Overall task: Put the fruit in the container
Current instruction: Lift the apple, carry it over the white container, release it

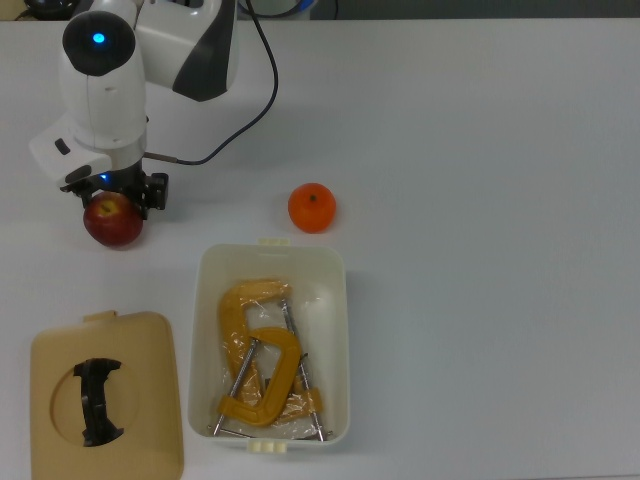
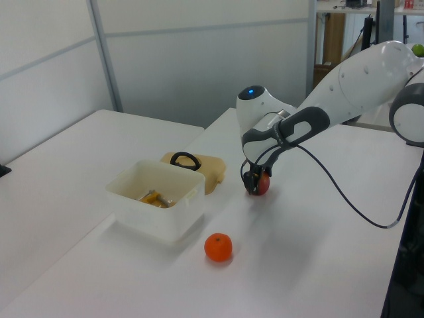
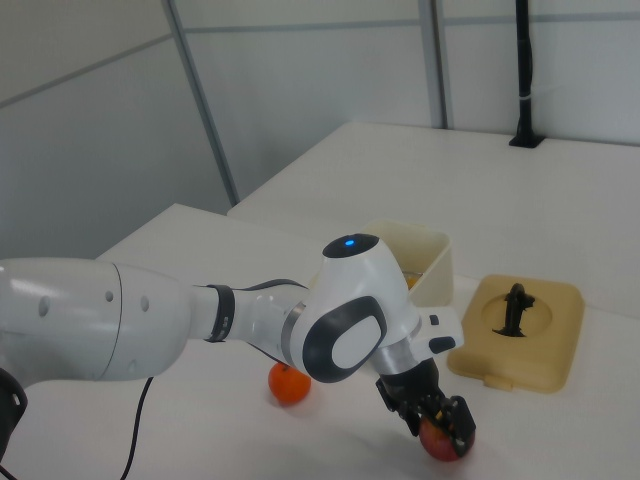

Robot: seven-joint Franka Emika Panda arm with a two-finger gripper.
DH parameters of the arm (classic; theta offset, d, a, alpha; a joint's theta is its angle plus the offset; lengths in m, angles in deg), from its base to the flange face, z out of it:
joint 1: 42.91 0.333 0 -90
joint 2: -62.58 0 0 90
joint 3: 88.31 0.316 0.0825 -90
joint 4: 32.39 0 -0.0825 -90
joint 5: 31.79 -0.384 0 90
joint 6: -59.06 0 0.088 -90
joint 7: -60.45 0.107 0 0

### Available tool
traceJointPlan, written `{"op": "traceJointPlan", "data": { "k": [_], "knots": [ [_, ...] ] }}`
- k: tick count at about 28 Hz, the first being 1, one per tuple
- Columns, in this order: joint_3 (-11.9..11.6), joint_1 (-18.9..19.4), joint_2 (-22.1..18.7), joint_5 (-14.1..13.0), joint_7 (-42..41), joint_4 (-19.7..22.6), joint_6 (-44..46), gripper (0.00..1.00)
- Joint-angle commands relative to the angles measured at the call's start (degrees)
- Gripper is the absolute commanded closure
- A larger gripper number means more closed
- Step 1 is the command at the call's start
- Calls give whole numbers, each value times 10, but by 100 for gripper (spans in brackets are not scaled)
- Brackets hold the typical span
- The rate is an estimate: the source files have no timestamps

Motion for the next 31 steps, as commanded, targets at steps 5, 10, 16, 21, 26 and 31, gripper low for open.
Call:
{"op": "traceJointPlan", "data": {
  "k": [5, 10, 16, 21, 26, 31],
  "knots": [
    [-11, 8, -68, -33, -7, -5, 9, 100],
    [-8, 10, -82, -91, -6, -76, 95, 100],
    [13, 21, -79, -146, 42, -134, 127, 100],
    [61, 23, -71, -140, 119, -140, 113, 100],
    [92, 24, -60, -129, 191, -139, 44, 100],
    [103, 24, -36, -88, 264, -141, -17, 100]
  ]
}}
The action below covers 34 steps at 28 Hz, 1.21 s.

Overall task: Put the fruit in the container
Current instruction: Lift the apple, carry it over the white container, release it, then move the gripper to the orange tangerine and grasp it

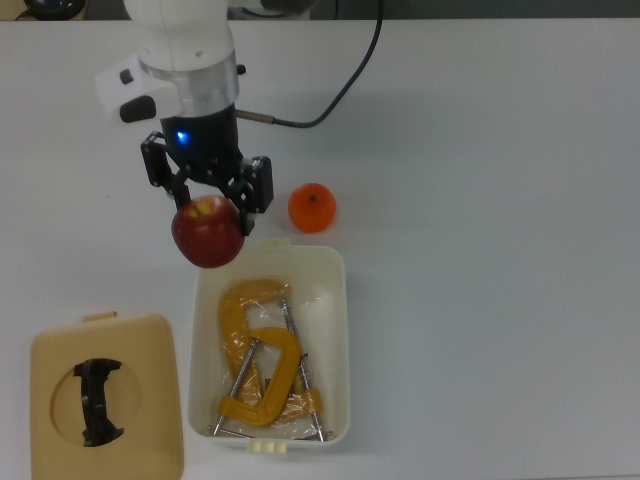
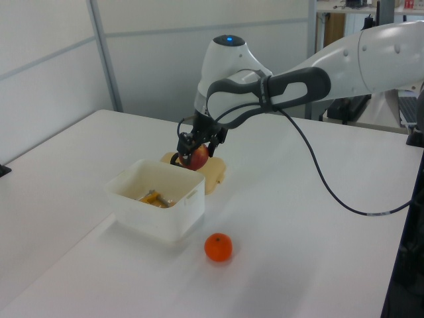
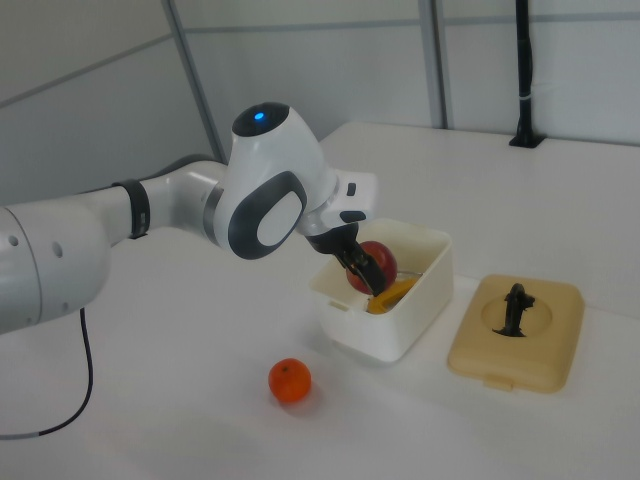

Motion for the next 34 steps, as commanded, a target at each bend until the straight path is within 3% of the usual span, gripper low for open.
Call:
{"op": "traceJointPlan", "data": {
  "k": [1, 4, 6, 8, 9, 13, 16, 21, 26, 28, 34],
  "knots": [
    [3, -3, 27, 37, 63, -14, -44, 100],
    [4, -3, 41, 60, 83, -15, -48, 100],
    [15, -3, 48, 90, 91, -15, -48, 69],
    [29, -3, 51, 101, 98, -15, -48, 18],
    [32, -3, 52, 104, 104, -15, -48, 0],
    [39, -3, 50, 120, 121, -15, -47, 0],
    [54, -3, 46, 120, 131, -15, -44, 0],
    [54, -3, 35, 120, 129, -13, -36, 0],
    [58, -3, 6, 109, 36, -6, 76, 0],
    [67, -3, -2, 90, -4, -2, 118, 0],
    [100, -3, -3, 89, -15, 38, 130, 0]
  ]
}}
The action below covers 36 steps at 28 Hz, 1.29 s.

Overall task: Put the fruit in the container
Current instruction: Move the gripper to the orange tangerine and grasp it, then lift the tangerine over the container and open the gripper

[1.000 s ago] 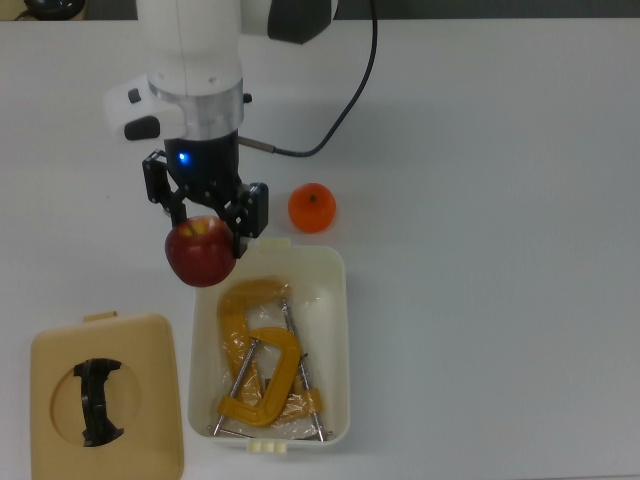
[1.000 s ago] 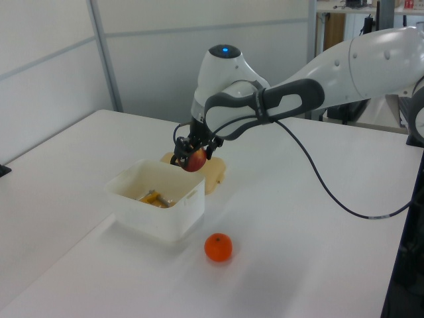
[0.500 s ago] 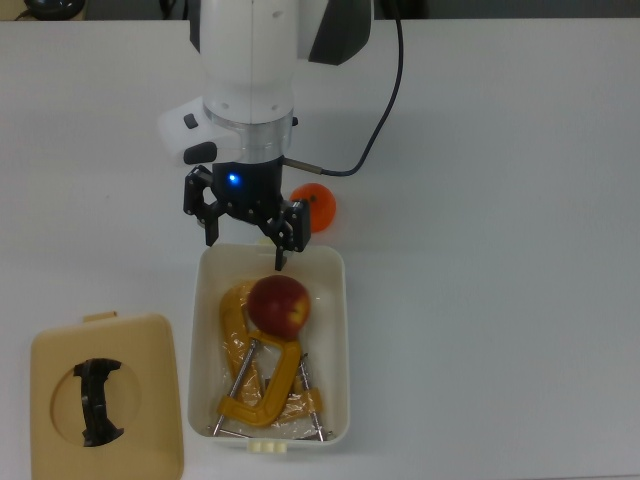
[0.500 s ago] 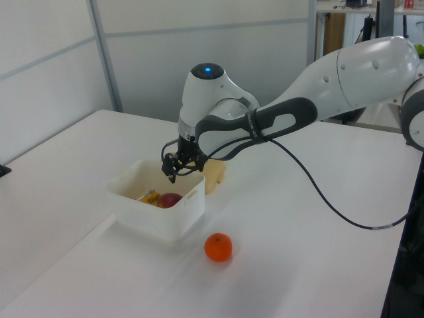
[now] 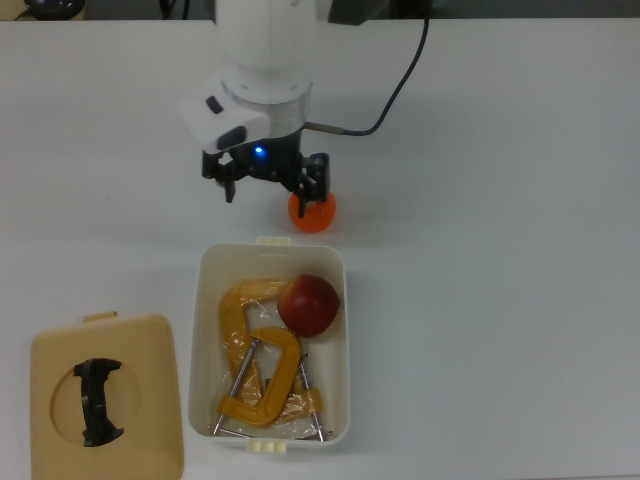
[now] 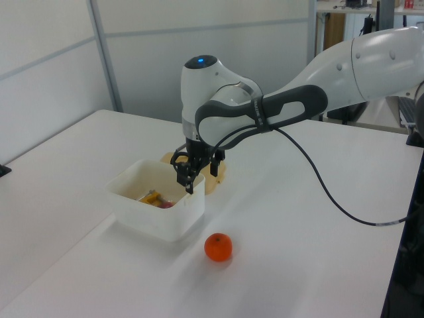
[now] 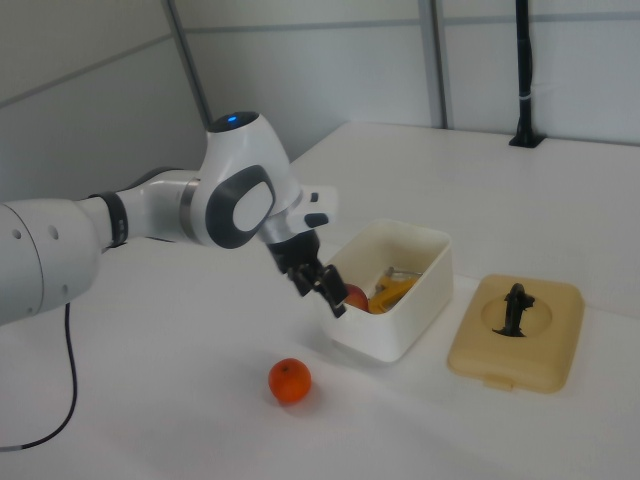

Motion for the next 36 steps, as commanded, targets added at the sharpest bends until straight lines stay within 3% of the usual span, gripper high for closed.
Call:
{"op": "traceJointPlan", "data": {
  "k": [1, 6, 10, 18, 23, 25, 27, 30, 36],
  "knots": [
    [30, -2, -13, -4, -22, 52, 4, 0],
    [49, 9, -13, 33, -16, 88, -10, 0],
    [48, 25, -14, 47, -2, 124, -41, 0],
    [49, 27, -7, 112, 39, 185, -99, 0],
    [50, 27, 4, 132, 41, 198, -114, 0],
    [50, 27, 6, 139, 41, 198, -116, 18],
    [50, 27, 5, 140, 43, 198, -116, 56],
    [50, 27, -2, 140, 65, 190, -115, 100],
    [51, 27, -25, 133, 72, 162, -110, 100]
  ]
}}
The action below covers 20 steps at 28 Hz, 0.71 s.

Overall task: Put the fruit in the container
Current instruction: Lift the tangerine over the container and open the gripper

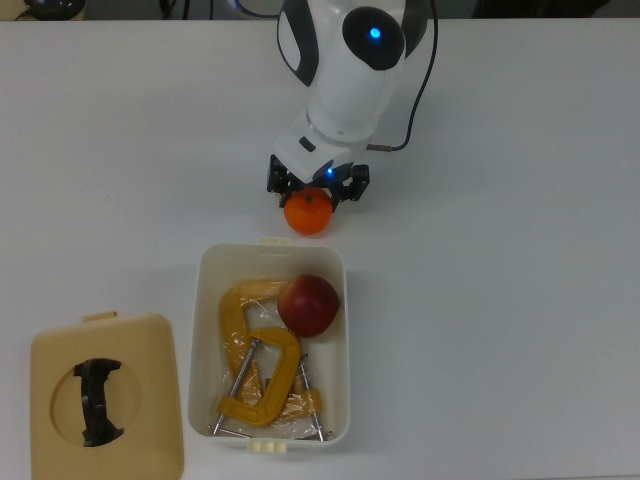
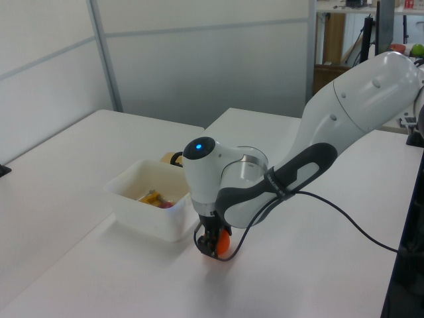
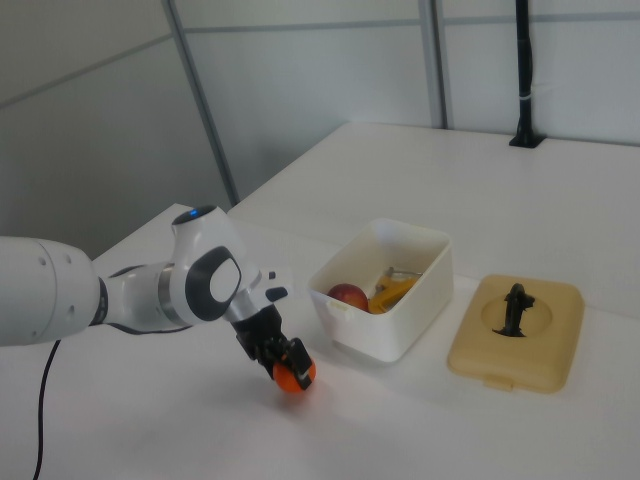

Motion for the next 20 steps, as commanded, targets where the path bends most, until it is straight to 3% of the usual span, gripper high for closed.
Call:
{"op": "traceJointPlan", "data": {
  "k": [1, 5, 13, 20],
  "knots": [
    [-1, 1, -33, 4, 20, -19, -4, 100],
    [-3, -1, -37, -37, 17, -56, -4, 100],
    [-19, -13, -29, -92, 28, -136, -5, 100],
    [-41, -16, 10, -92, 85, -193, -13, 100]
  ]
}}
